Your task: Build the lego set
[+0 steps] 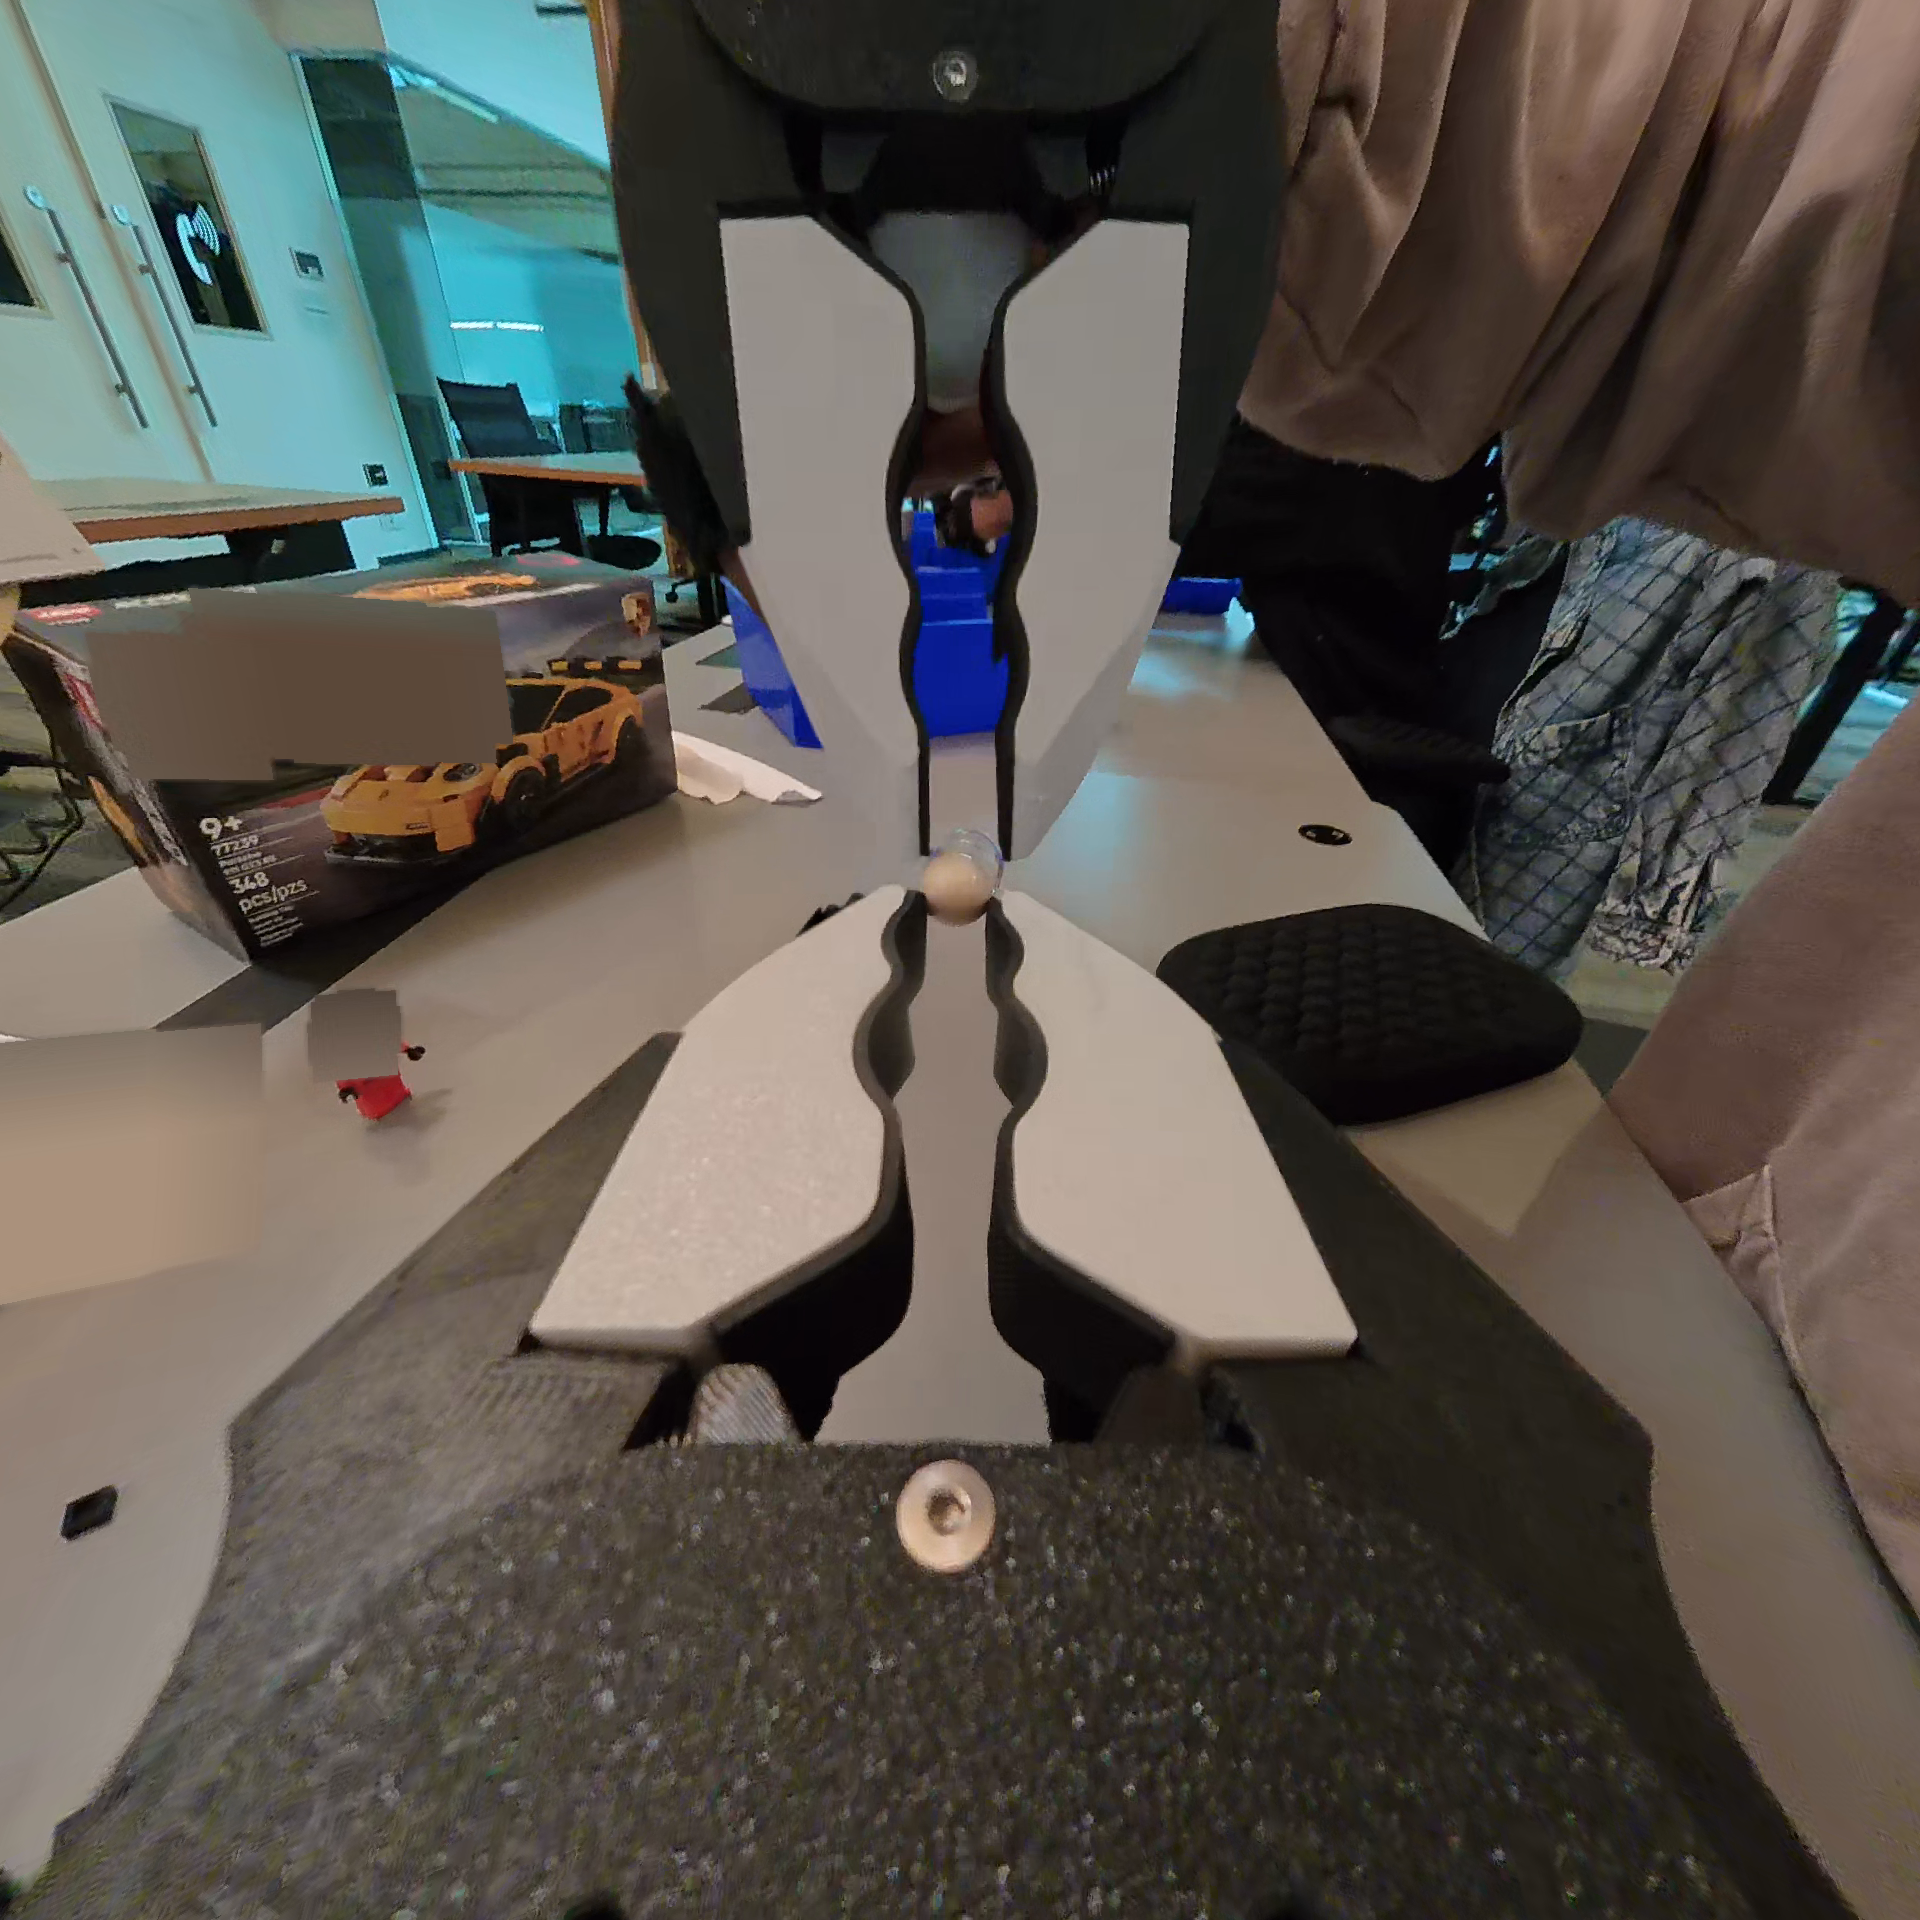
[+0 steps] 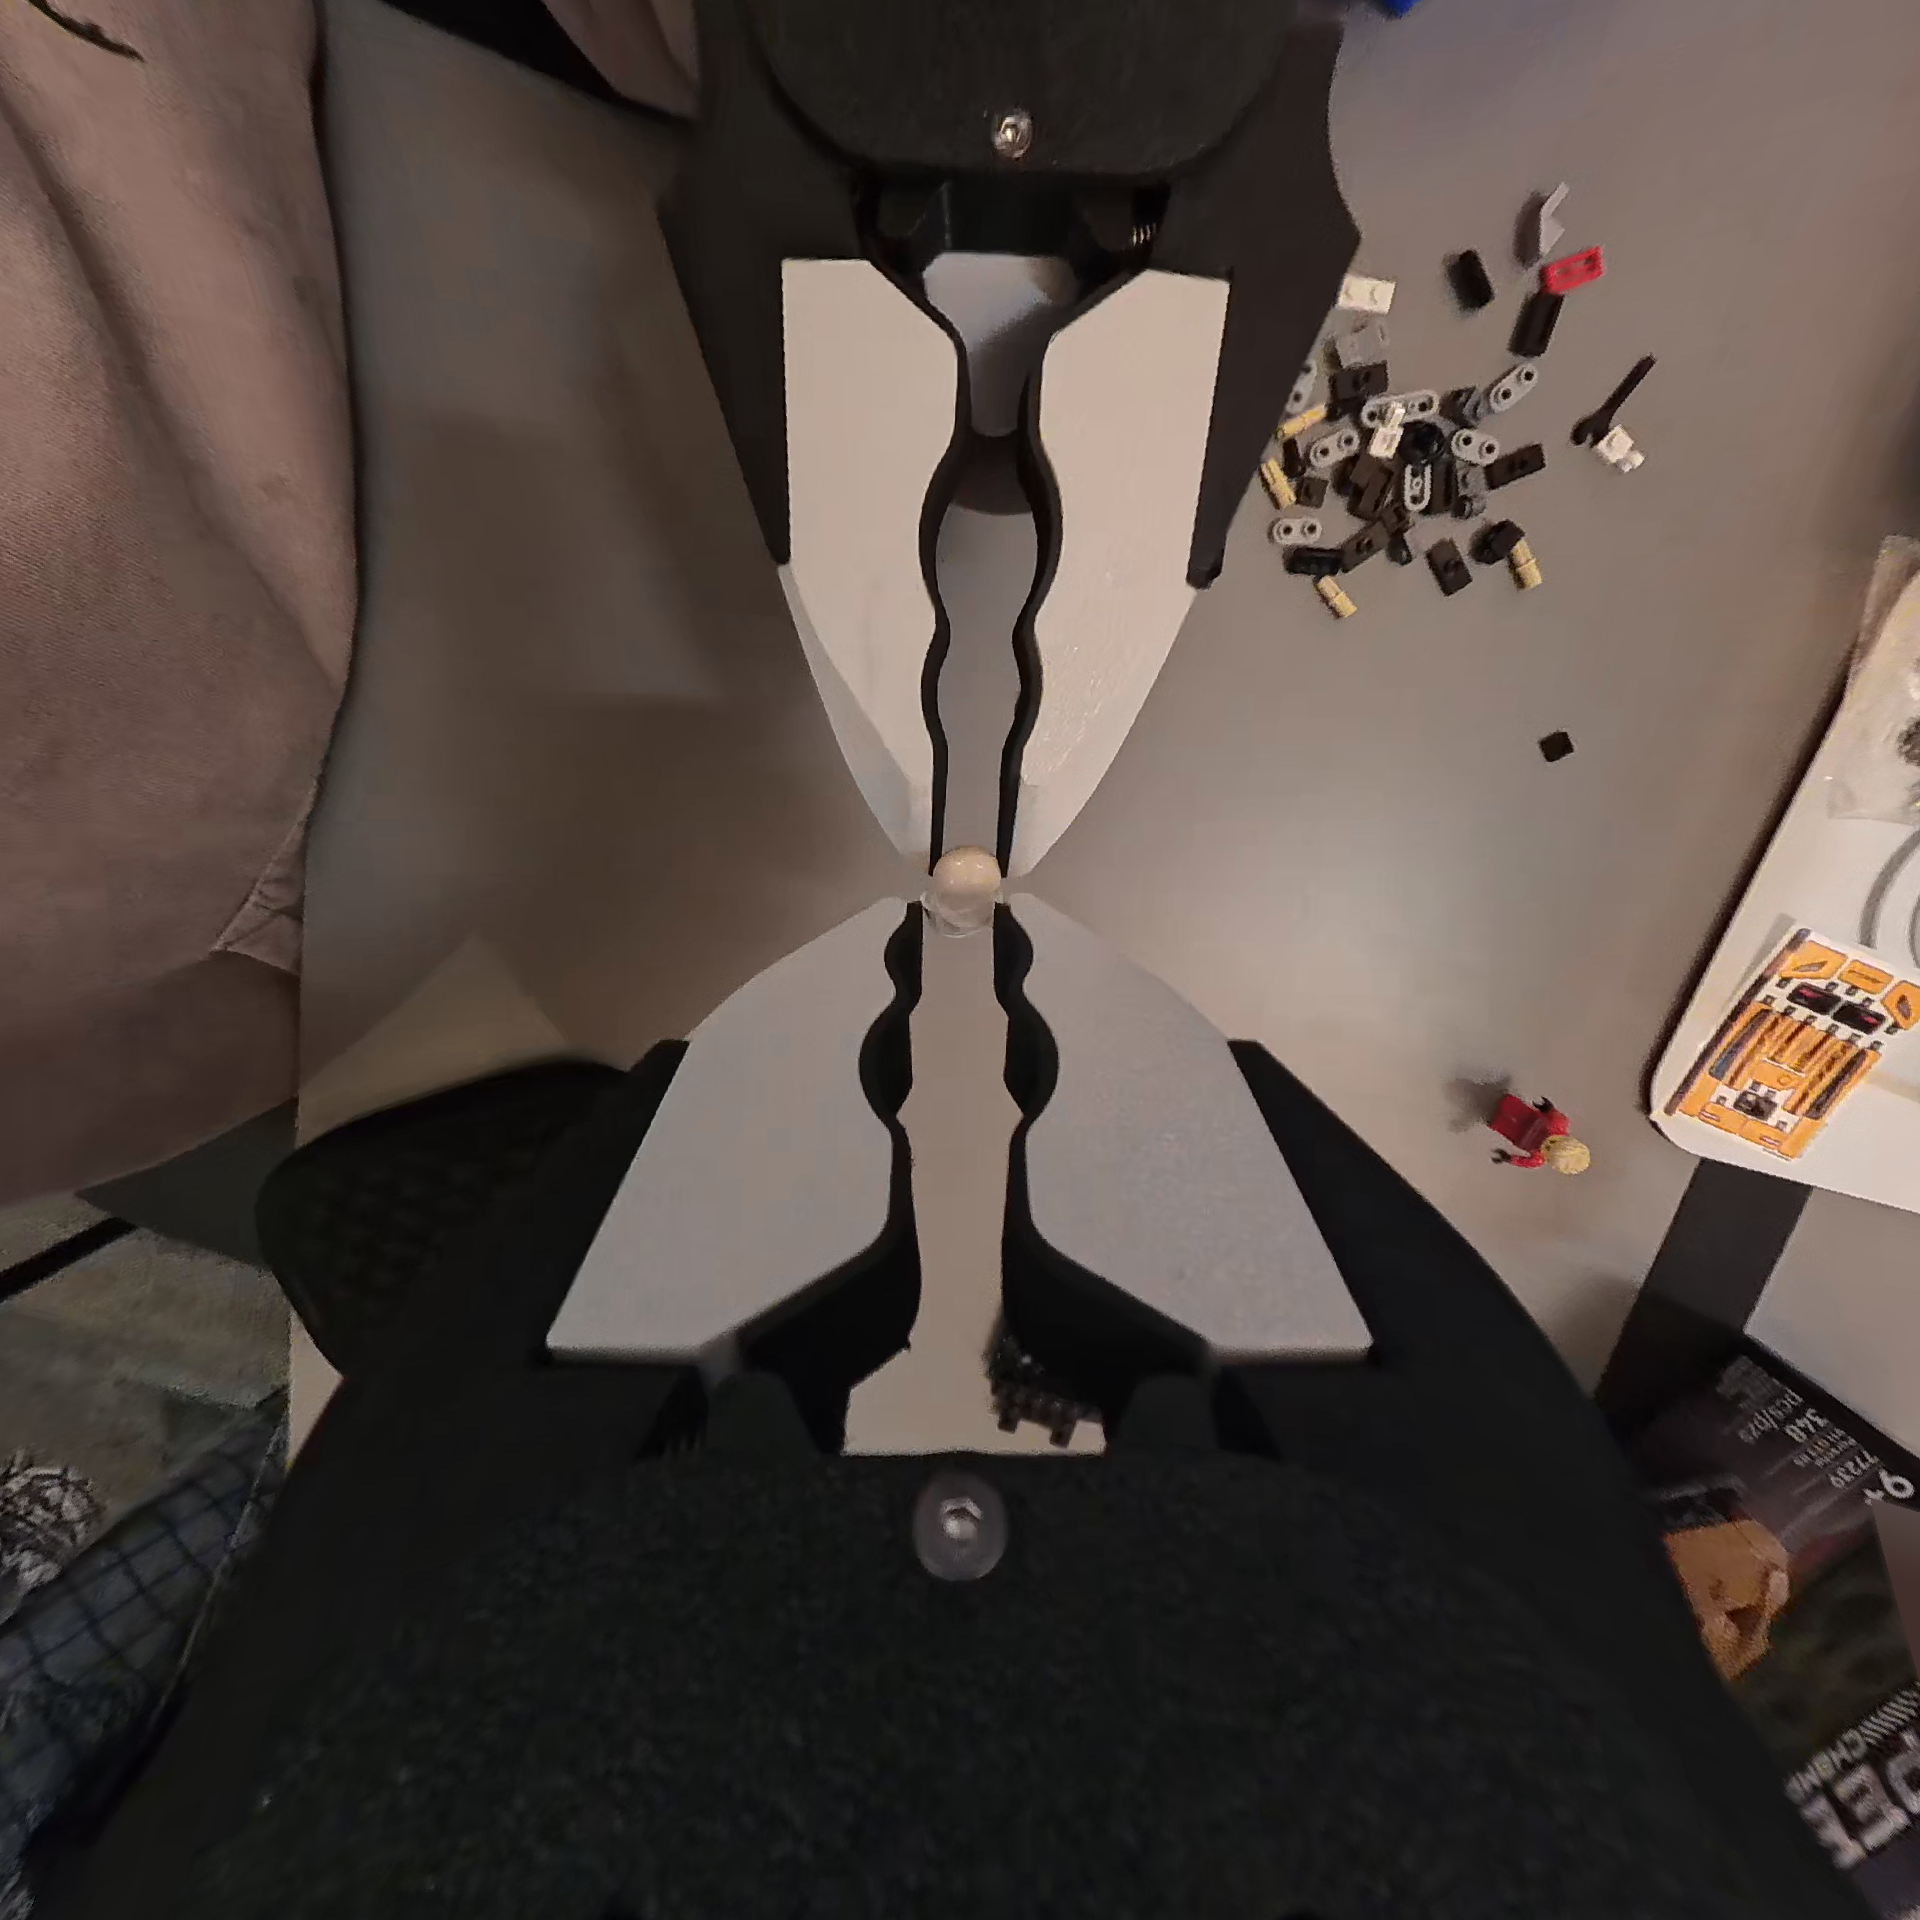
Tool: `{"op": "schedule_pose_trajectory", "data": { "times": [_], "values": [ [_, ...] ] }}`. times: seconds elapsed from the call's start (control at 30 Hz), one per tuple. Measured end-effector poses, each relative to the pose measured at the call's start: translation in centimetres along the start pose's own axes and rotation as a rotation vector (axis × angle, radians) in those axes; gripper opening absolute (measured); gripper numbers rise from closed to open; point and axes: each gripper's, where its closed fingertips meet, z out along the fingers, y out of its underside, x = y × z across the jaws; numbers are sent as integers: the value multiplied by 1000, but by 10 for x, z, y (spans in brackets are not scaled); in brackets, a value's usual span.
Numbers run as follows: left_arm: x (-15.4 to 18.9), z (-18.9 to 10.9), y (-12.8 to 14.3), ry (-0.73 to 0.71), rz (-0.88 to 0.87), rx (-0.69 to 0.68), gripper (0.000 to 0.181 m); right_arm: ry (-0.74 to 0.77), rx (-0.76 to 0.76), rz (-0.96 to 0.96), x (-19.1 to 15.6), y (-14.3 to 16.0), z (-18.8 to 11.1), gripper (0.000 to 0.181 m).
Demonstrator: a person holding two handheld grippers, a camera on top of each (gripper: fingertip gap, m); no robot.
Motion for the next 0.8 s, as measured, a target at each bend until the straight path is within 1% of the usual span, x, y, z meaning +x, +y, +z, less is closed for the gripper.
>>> {"op": "schedule_pose_trajectory", "data": {
  "times": [0.27, 0.5, 0.67, 0.8],
  "values": [
    [6, -1, -6, 12, 22, 42, 11, -30, 61, 30, -5, -3, -6, 13],
    [7, -1, -9, -14, 81, 48, 11, -65, 124, 76, -8, -7, -9, 12],
    [7, -2, -14, -27, 98, 69, 11, -71, 196, 104, -7, -11, -13, 12],
    [8, -2, -15, -39, 118, 70, 11, -67, 208, 99, -8, -12, -14, 12]
  ]
}}
